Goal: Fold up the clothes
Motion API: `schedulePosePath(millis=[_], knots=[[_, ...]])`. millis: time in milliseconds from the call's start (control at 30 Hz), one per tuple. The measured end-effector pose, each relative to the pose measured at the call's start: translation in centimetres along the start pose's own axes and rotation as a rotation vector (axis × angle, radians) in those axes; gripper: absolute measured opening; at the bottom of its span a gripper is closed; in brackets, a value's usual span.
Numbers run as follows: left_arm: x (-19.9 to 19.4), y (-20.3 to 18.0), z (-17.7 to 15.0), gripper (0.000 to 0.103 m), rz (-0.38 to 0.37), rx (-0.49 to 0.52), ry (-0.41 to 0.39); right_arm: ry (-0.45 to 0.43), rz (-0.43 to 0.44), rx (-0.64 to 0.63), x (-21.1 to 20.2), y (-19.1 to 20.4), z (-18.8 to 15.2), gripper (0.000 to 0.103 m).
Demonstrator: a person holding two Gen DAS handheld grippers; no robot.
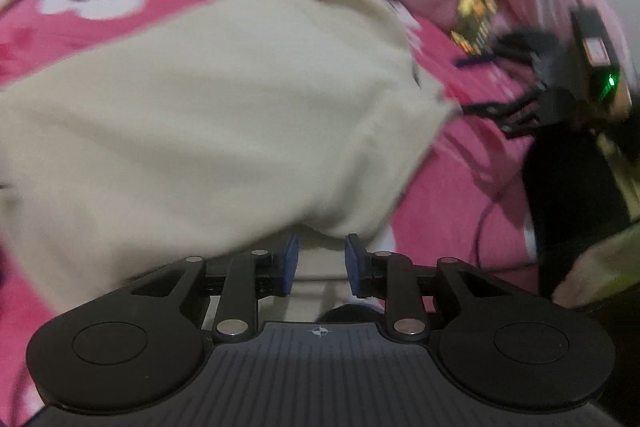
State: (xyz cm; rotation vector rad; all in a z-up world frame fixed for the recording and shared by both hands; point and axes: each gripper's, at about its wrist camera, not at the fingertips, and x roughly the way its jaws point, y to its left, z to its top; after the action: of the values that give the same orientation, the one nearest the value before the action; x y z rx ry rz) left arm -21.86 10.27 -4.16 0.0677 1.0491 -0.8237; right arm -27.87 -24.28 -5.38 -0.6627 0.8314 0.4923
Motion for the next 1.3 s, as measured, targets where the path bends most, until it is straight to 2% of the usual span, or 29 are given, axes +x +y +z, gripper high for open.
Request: schedulePosePath(millis=[100,200,300,367,433,533,633,700,900,967,1100,1167,1233,1300], knots=[[-4.1,1.3,0.8,0.025,0.078,-0.046,-0.072,-0.071,0.011,0.213,-2.0,-2.9,-0.4,0.049],[-7.4,2.0,1.8,0.025,0.153,-0.065,-0.151,-0.183,0.094,0.368,-3.8,-4.6,0.1,0.040],[-8.0,1.8,2.8,0.026,0.160,-0.104,-0.211,-0.265,0.189,0.420,-4.3,-4.3,1.5,0.037],[-7.2,1.1,3.2,0.026,0.149,-0.111,-0.224,-0.296,0.260,0.426,-3.9,-3.4,2.7,0.031],[-4.7,-0.3,3.1,0.026,0.178,-0.077,-0.198,-0.294,0.316,0.394,-2.8,-1.6,4.0,0.030],[-0.1,-1.4,2.5,0.026,0.254,-0.034,-0.130,-0.252,0.338,0.328,-0.8,1.9,5.0,0.029],[2.7,-0.1,0.9,0.026,0.341,-0.045,-0.068,-0.172,0.314,0.321,2.2,4.3,5.1,0.029],[3.5,1.3,-0.1,0.026,0.380,-0.071,-0.056,-0.101,0.325,0.353,4.2,5.5,4.4,0.029],[2.3,4.6,-1.0,0.023,0.383,-0.146,-0.079,-0.093,0.379,0.471,5.9,4.8,3.8,0.029],[2.1,4.7,-1.0,0.023,0.372,-0.148,-0.072,-0.089,0.400,0.515,6.4,4.6,3.8,0.029],[0.7,3.5,-0.4,0.024,0.379,-0.127,-0.062,-0.086,0.394,0.491,5.9,4.7,3.9,0.030],[-1.1,2.7,0.2,0.025,0.363,-0.120,-0.113,-0.109,0.404,0.488,4.7,3.8,4.4,0.030],[-2.7,1.9,1.2,0.026,0.331,-0.111,-0.176,-0.185,0.402,0.510,2.7,1.7,4.8,0.030],[-2.8,1.1,2.7,0.026,0.312,-0.092,-0.210,-0.252,0.356,0.542,1.3,-1.3,5.4,0.031]])
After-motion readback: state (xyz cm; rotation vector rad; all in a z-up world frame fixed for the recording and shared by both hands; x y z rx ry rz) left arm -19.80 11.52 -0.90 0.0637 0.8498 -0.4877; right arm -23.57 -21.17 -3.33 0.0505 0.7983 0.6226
